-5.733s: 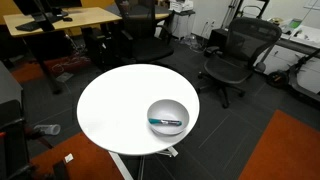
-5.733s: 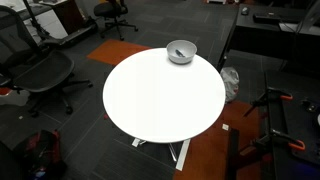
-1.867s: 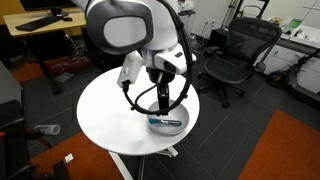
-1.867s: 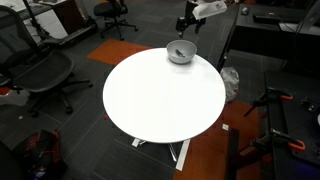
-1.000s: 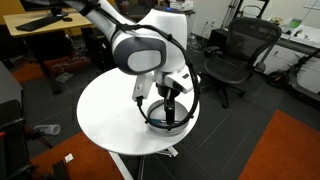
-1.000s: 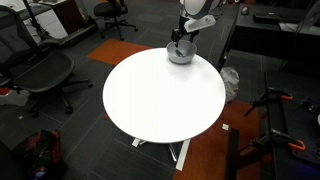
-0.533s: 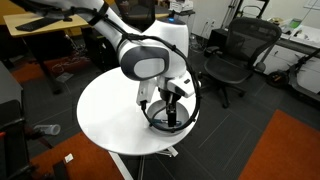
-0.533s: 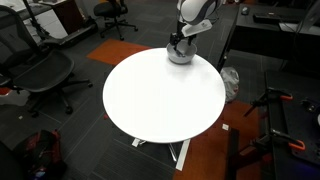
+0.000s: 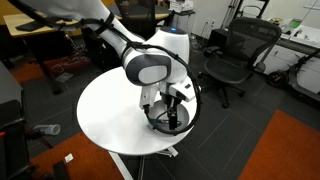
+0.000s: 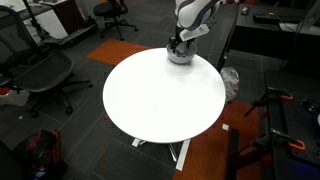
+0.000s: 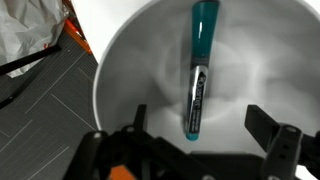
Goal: Take the pen out of the bowl and put it on the table
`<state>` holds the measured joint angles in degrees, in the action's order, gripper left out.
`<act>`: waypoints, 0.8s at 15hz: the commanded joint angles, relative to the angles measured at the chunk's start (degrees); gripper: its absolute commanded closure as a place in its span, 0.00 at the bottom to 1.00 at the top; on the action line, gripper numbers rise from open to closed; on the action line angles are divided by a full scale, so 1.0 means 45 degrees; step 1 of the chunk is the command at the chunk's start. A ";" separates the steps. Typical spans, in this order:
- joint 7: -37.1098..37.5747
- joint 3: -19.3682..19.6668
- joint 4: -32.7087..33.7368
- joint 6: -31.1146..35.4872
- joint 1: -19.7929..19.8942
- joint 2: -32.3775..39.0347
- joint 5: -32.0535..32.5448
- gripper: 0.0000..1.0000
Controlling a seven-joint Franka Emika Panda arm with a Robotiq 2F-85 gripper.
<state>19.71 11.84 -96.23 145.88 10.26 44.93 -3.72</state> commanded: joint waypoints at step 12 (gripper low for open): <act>0.0126 0.0066 0.1304 -0.0438 0.0005 0.1117 -0.0324 0.66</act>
<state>19.71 11.84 -92.60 145.76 10.32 49.04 -3.81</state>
